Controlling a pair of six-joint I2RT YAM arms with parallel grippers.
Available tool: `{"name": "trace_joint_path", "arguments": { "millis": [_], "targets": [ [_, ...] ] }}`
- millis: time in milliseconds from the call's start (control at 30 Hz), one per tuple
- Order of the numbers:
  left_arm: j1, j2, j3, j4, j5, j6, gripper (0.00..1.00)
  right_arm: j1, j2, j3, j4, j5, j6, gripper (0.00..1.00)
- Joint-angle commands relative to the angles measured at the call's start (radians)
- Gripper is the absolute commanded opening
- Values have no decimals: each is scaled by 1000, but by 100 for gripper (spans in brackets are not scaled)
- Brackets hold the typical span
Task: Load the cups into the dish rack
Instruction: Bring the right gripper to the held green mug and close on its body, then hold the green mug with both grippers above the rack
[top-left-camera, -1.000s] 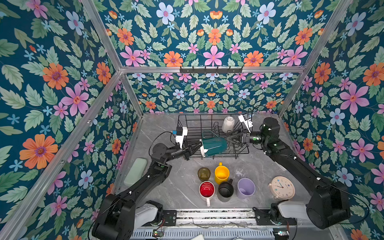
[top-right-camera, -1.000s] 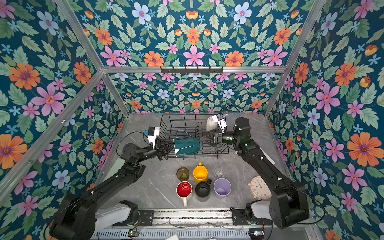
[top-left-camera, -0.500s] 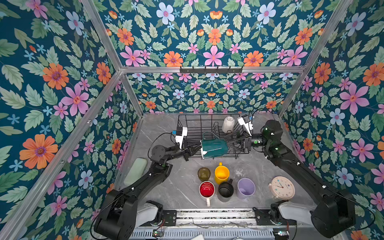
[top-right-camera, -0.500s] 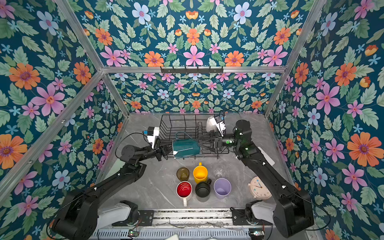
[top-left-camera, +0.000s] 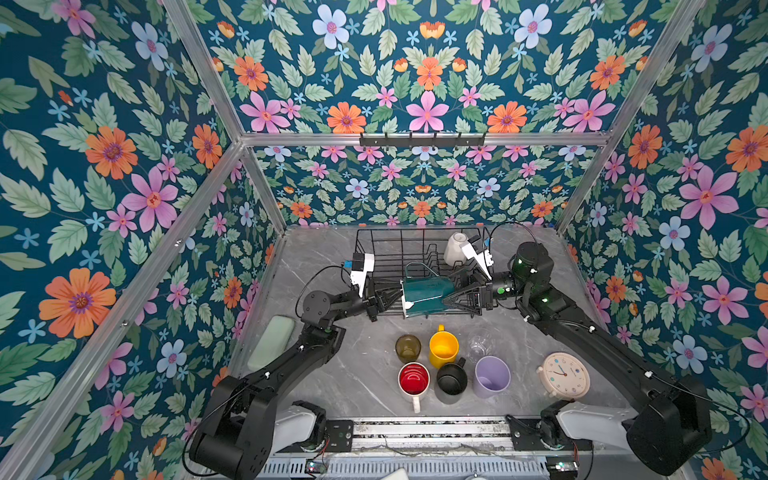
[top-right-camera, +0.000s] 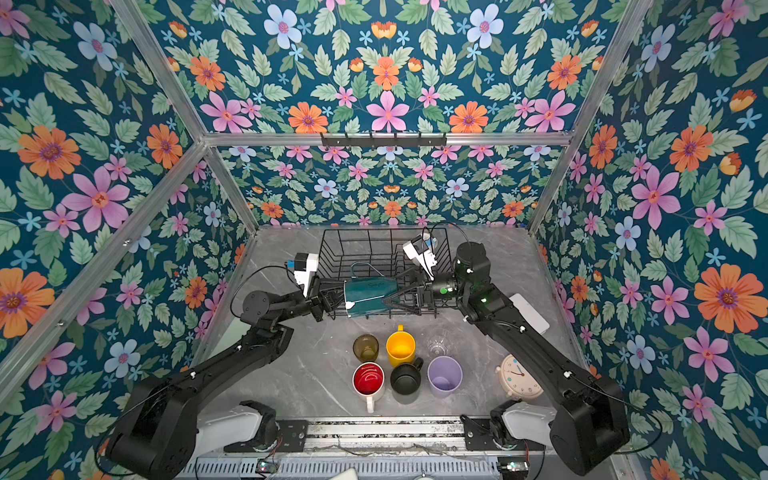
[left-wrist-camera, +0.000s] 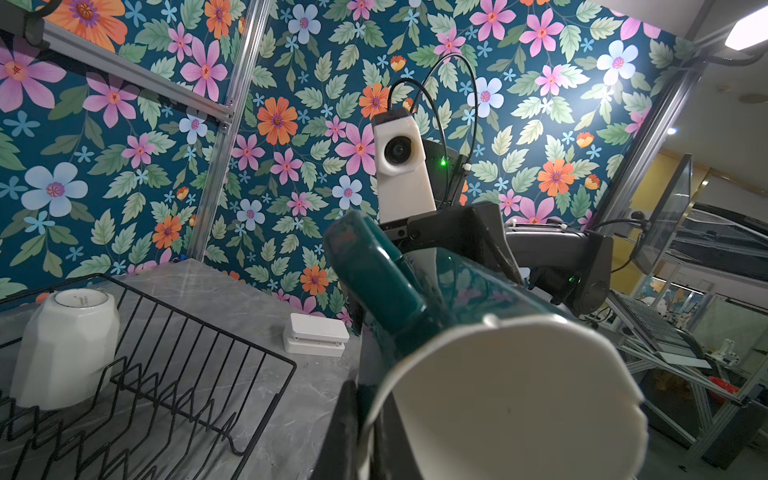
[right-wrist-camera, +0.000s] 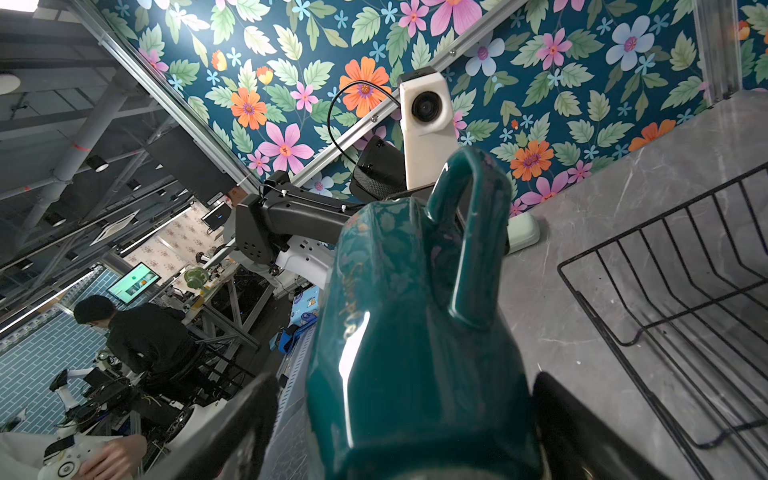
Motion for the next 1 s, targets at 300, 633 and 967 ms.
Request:
{"name": "trace_joint_path", "arguments": {
  "millis": [300,633,967],
  "targets": [
    [1,36,6,177,-3,-86,0,47,43,23,26,48,-5,94],
    [1,58,9,218,11,-127,0,73,87,52,49,63,11,94],
    [0,50,-3,225,9,-131,0,114,142,91,46,67,13,94]
  ]
}}
